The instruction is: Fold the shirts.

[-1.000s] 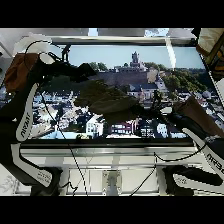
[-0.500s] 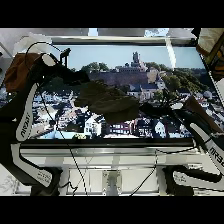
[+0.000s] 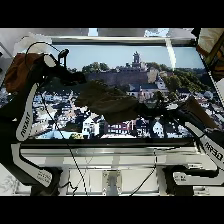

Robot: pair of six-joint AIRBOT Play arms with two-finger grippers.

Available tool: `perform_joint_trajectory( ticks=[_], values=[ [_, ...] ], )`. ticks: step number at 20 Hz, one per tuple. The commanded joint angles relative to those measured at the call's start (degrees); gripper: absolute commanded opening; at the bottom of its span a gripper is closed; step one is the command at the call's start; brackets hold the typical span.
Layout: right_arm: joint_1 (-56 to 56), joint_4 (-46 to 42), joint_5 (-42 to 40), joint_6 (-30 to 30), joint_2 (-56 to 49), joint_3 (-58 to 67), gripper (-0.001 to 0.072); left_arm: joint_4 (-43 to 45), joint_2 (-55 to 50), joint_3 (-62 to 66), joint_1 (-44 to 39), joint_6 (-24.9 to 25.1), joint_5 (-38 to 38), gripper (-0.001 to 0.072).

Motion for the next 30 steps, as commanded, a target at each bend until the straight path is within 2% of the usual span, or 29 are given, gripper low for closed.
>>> perform_joint_trajectory(
  ticks=[1, 2, 3, 6, 9, 11, 15, 19, 22, 23, 24, 25, 26, 27, 30],
  values=[
    [0.31, 10.03, -1.11, -6.67, -0.28, 0.02, 0.0448, 1.57, -0.46, -0.02, 0.02, -0.17, 0.31, 0.0694],
    [0.31, 10.56, -1.18, -7.28, -0.28, 0.04, 0.0310, 1.57, -0.66, -0.02, 0.04, -0.17, 0.15, 0.0694],
    [0.26, 10.34, -1.44, -7.32, -0.26, 0.17, 0.0052, 1.60, -0.83, -0.09, 0.02, -0.17, 0.15, 0.0694],
    [-0.83, 9.46, -0.26, -8.66, 0.37, 1.75, 0.0032, 2.67, -1.88, -0.07, 0.04, -1.44, -0.20, 0.0694],
    [-4.39, 5.35, 4.85, -8.74, 3.19, 5.25, 0.0032, 7.45, -4.83, -0.07, 0.04, -7.52, -3.10, 0.0694],
    [-7.10, 4.33, 8.07, -8.72, 5.57, 6.78, 0.0032, 6.25, -7.23, -0.07, 0.02, -7.58, -5.38, 0.0693],
    [-8.57, 3.91, 9.05, -8.72, 7.56, 6.93, 0.0032, 0.24, -10.99, -0.07, 0.02, -7.32, -5.68, 0.0693],
    [-8.20, 3.39, 9.44, -8.72, 7.56, 6.93, 0.0032, -9.90, -13.09, -0.07, 0.02, -3.50, -6.27, 0.0693],
    [-8.20, 3.41, 9.46, -8.72, 7.56, 6.93, 0.0032, -12.13, -13.64, -0.07, 0.02, -3.06, -6.25, 0.0680],
    [-8.20, 3.41, 9.46, -8.72, 7.56, 6.93, 0.0032, -12.20, -13.79, -0.07, 0.02, -3.08, -6.25, 0.0622],
    [-8.20, 3.41, 9.46, -8.72, 7.56, 6.93, 0.0032, -12.26, -13.94, -0.07, -0.04, -3.08, -6.25, 0.0512],
    [-8.20, 3.39, 9.46, -8.72, 7.56, 6.93, 0.0032, -12.31, -14.03, -0.07, -0.13, -3.06, -6.25, 0.0342],
    [-8.20, 3.41, 9.51, -8.72, 7.56, 6.93, 0.0032, -12.24, -14.05, -0.07, -0.39, -2.67, -6.16, 0.0097],
    [-8.20, 3.41, 9.64, -8.72, 7.56, 6.93, 0.0032, -12.68, -14.03, -0.07, -0.46, -1.75, -6.14, 0.0013],
    [-8.35, 2.78, 9.70, -9.09, 8.33, 7.69, 0.0031, -20.48, -13.70, 0.66, -0.35, 1.60, -6.82, 0.0013]
  ],
)
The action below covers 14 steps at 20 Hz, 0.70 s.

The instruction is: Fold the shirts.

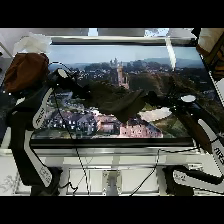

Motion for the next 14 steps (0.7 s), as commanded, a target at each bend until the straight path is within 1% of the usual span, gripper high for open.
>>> perform_joint_trajectory(
  ticks=[1, 3, 5, 7, 8, 10, 12, 14],
  values=[
    [-0.48, -0.90, 0.35, -0.72, 1.46, 1.51, 0.0031, -11.04, 0.76, 1.22, 0.04, 5.51, -0.72, 0.0013],
    [-2.84, -0.96, 2.23, -0.72, 4.66, 4.44, 0.0031, -23.47, 3.26, 3.85, 0.33, 11.96, -0.79, 0.0013],
    [-6.69, -1.20, 5.97, -0.70, 8.74, 7.93, 0.0031, -35.41, 7.26, 6.51, 0.42, 18.67, 0.24, 0.0012],
    [-11.80, -1.27, 9.51, -0.57, 14.08, 11.34, 0.0030, -41.62, 13.46, 9.18, 0.39, 23.04, 3.74, 0.0012],
    [-14.78, -1.40, 11.52, -0.33, 17.11, 13.09, 0.0030, -42.14, 16.81, 10.29, 0.39, 24.57, 5.55, 0.0012],
    [-20.41, -2.89, 15.76, 0.61, 22.84, 16.92, 0.0030, -40.24, 24.63, 11.37, 0.39, 26.97, 11.17, 0.0011],
    [-25.35, -5.92, 19.28, 2.27, 27.78, 21.11, 0.0030, -36.06, 32.83, 11.34, 0.37, 27.58, 16.90, 0.0011],
    [-28.83, -6.49, 20.57, 2.27, 31.80, 24.46, 0.0030, -29.79, 39.87, 11.34, 0.35, 27.52, 21.20, 0.0011]
  ],
)
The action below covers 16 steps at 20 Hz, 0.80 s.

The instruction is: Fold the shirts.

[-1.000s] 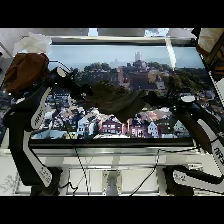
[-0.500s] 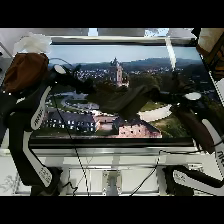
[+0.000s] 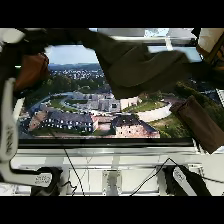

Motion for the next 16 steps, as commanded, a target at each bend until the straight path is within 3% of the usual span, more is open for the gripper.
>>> perform_joint_trajectory(
  ticks=[1, 2, 5, 8, 13, 16],
  values=[
    [-6.54, -2.08, 4.20, 1.11, 7.54, 6.21, 0.0030, 9.20, 12.55, 0.63, 0.00, 1.86, 9.62, 0.0011],
    [-6.58, -1.90, 4.17, 1.09, 8.33, 7.13, 0.0029, 13.73, 14.75, 0.63, -0.02, 0.55, 10.82, 0.0010],
    [-4.96, -2.05, 4.94, 1.11, 8.26, 7.34, 0.0030, 29.90, 16.94, 0.59, -0.11, -11.91, 7.82, 0.0011],
    [-3.32, -6.12, 4.98, 1.75, 7.41, 7.34, 0.0030, 39.91, 16.57, -0.98, -1.01, -17.35, 4.17, 0.0011],
    [-3.32, -20.79, 5.42, 7.56, 4.94, 7.34, 0.0032, 41.22, 16.57, -0.79, -1.49, -17.81, 11.50, 0.0011],
    [-3.32, -23.54, 7.74, 8.17, 3.41, 7.32, 0.0032, 41.20, 16.57, -0.79, -1.51, -17.81, 13.05, 0.0011]
  ],
)
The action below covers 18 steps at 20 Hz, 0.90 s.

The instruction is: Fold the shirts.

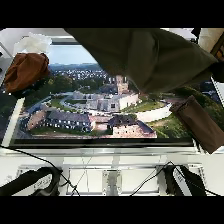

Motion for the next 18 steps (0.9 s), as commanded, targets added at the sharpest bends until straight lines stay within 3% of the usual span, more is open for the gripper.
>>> perform_joint_trajectory(
  ticks=[1, 4, 8, 10, 12, 18],
  values=[
    [0.04, -5.38, 1.88, 1.79, -1.42, 0.07, 0.0032, 1.57, 0.11, -0.02, -0.09, -0.66, 2.56, 0.0011],
    [0.04, -5.57, 2.14, 1.75, -1.51, 0.07, 0.0032, 1.55, 0.09, -0.15, -0.09, -0.90, 0.81, 0.0011],
    [0.04, -5.40, 5.44, 1.75, -1.53, -0.15, 0.0032, 1.57, -1.75, -0.24, -0.09, -1.33, -11.98, 0.0011],
    [0.07, -2.91, 5.99, 1.57, -1.53, -1.40, 0.0031, 1.53, -2.21, -1.40, -0.11, -1.31, -13.90, 0.0011],
    [1.49, -2.23, 5.97, -0.94, -1.53, -2.23, 0.0031, 0.55, -2.08, -1.38, -0.11, -1.11, -11.54, 0.0011],
    [9.62, -3.80, 4.81, -3.04, -1.33, -2.27, 0.0031, -7.06, 0.74, -1.27, -0.52, 5.99, 2.21, 0.0011]
  ],
)
